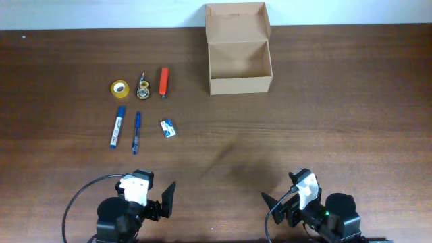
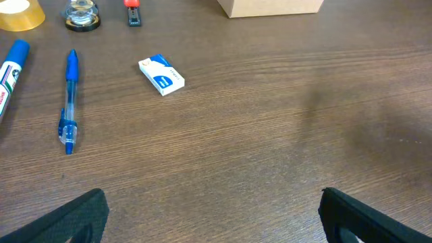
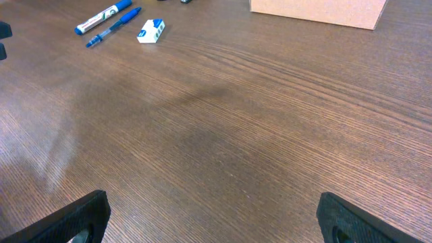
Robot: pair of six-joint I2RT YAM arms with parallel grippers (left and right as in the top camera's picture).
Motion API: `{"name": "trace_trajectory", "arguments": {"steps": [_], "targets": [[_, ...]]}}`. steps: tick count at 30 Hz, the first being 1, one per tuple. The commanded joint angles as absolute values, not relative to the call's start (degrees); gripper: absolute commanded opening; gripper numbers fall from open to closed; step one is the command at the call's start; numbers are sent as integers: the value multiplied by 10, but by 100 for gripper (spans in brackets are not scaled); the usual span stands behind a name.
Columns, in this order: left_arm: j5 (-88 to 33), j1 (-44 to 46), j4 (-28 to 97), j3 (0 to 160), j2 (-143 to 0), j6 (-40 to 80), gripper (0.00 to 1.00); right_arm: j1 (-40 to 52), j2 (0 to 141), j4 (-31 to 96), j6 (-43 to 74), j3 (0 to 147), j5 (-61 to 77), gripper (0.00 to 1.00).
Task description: Pack container
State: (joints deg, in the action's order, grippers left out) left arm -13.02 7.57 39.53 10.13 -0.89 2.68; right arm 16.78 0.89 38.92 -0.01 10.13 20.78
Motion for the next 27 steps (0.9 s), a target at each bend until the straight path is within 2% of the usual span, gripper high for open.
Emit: {"name": "trace_trajectory", "arguments": {"steps": [1, 21, 25, 27], "targets": [[-126, 73, 394, 98, -3, 30, 99, 172, 2, 387, 0, 98, 198, 99], [-126, 73, 394, 98, -3, 30, 99, 172, 2, 364, 0, 98, 194, 99], [-126, 73, 394, 98, -3, 30, 99, 172, 2, 301, 54, 97, 190, 99], [-126, 73, 394, 98, -3, 30, 99, 172, 2, 266, 128, 97, 168, 99]]}}
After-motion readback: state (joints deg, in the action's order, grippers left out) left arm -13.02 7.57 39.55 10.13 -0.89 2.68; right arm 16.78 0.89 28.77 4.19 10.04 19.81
